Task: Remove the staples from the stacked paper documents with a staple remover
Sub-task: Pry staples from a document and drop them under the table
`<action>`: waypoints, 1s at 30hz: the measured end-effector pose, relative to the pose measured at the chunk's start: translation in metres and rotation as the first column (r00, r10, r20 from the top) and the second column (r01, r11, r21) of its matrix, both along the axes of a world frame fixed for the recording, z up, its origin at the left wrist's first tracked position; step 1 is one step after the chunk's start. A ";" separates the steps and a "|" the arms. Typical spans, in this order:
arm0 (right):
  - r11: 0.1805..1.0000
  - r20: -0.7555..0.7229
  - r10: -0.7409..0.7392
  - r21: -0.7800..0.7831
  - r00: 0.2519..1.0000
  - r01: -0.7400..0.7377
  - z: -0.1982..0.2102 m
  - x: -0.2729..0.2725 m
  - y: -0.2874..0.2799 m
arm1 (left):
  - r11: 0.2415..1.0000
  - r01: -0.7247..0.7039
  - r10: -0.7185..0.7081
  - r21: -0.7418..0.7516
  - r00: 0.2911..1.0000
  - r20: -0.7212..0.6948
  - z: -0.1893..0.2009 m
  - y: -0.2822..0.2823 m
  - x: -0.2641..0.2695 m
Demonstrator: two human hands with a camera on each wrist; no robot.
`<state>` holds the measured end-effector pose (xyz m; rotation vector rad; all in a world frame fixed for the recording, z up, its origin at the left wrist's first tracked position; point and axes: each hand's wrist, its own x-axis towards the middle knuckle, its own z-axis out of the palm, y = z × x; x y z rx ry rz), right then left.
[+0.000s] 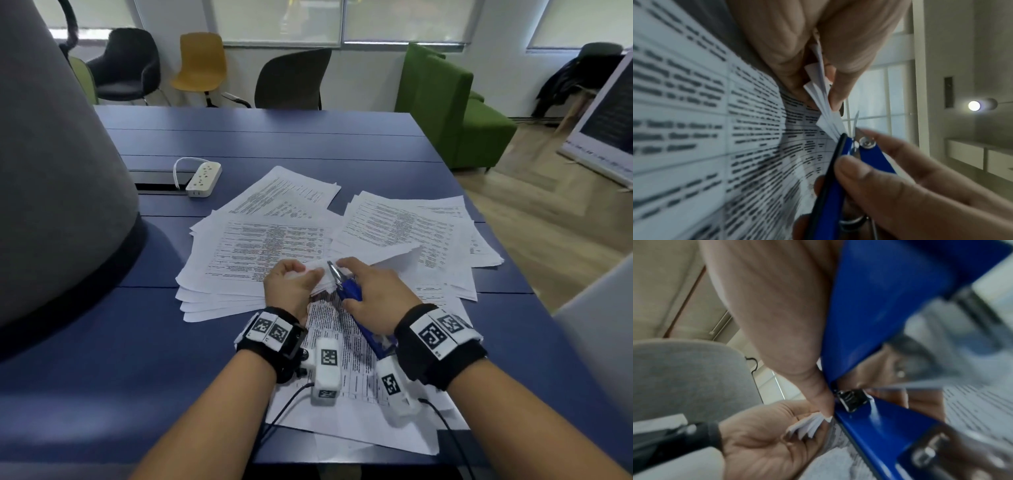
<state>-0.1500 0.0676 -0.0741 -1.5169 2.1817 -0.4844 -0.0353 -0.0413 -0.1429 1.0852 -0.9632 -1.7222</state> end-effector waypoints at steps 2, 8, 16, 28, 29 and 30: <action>1.000 -0.051 0.007 0.027 0.999 -0.005 -0.001 0.000 -0.002 | 1.000 -0.010 0.009 -0.029 0.999 -0.053 -0.002 0.002 0.000; 0.999 -0.063 -0.040 -0.010 0.997 0.039 -0.007 0.007 -0.004 | 0.998 0.052 -0.057 -0.034 0.989 -0.140 -0.009 0.001 0.002; 0.997 -0.082 -0.074 0.003 0.994 0.075 -0.008 0.017 -0.002 | 0.992 0.039 -0.048 -0.119 0.997 -0.067 -0.011 0.005 -0.002; 0.996 -0.078 -0.093 -0.006 0.993 0.093 -0.009 0.019 -0.006 | 0.991 0.058 -0.067 -0.122 0.995 -0.071 -0.013 0.004 0.000; 0.996 -0.064 -0.092 -0.005 0.994 0.092 -0.008 0.018 -0.006 | 0.990 0.063 -0.072 -0.124 0.995 -0.073 -0.013 0.004 0.000; 0.995 -0.050 -0.098 0.000 0.994 0.098 -0.008 0.016 -0.006 | 0.990 0.066 -0.076 -0.123 0.994 -0.073 -0.014 0.004 0.000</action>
